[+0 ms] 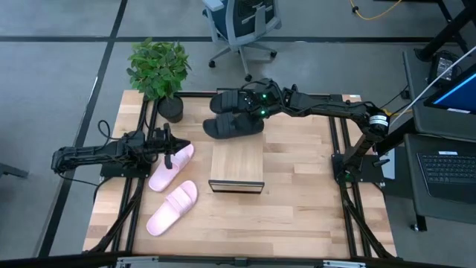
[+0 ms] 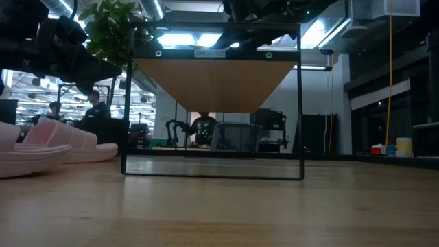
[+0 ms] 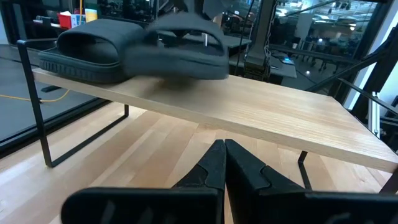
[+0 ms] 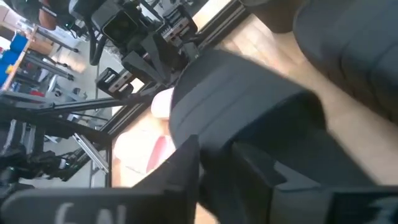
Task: Pick and place slides into the shelf
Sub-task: Put the black slide on the shelf, then put the top pink slide on the shelf
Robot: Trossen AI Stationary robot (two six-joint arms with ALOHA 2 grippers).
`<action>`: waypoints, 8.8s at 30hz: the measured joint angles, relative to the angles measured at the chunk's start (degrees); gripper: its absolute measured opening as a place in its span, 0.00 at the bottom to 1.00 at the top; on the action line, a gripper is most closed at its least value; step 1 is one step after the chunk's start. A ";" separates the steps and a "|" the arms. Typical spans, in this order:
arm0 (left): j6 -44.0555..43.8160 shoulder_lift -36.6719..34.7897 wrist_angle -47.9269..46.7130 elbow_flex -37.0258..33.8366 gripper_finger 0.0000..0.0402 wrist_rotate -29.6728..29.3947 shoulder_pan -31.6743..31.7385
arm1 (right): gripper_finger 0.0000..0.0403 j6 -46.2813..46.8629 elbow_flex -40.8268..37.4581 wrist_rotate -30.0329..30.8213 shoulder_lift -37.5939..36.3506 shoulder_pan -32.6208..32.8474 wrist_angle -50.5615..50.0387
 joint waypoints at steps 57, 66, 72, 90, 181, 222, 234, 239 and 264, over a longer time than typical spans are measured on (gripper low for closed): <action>0.12 -0.01 0.01 0.00 0.00 0.00 0.00 | 0.30 2.48 0.09 -1.41 1.70 1.41 -2.88; 0.16 -0.01 0.01 0.00 0.00 0.00 0.00 | 0.30 2.60 0.09 -1.81 2.32 1.79 -1.88; 0.16 -0.01 0.01 0.00 0.00 0.00 -0.01 | 0.19 3.45 0.09 -1.81 2.32 1.77 -1.33; 0.16 -0.01 0.01 0.00 0.00 0.00 0.00 | 0.02 5.53 0.06 1.24 2.32 1.60 -0.82; 0.62 0.01 0.01 0.00 0.00 -0.20 0.00 | 0.31 8.42 0.09 1.60 -0.22 -3.06 -5.20; 0.16 0.01 0.03 0.00 0.00 -0.18 0.00 | 0.07 -0.29 0.04 -7.03 -1.33 -4.00 -0.91; -0.01 -0.01 0.03 0.00 0.00 -0.19 0.00 | 0.01 -19.01 0.06 2.28 -7.18 1.47 -1.43; -0.14 0.01 0.03 0.00 0.00 -0.21 -0.01 | 0.01 -27.55 0.06 8.25 -7.19 6.40 -2.63; -2.90 -0.01 1.63 0.00 0.00 -4.04 -0.02 | 0.00 -21.30 -3.35 22.20 -7.19 17.44 -5.42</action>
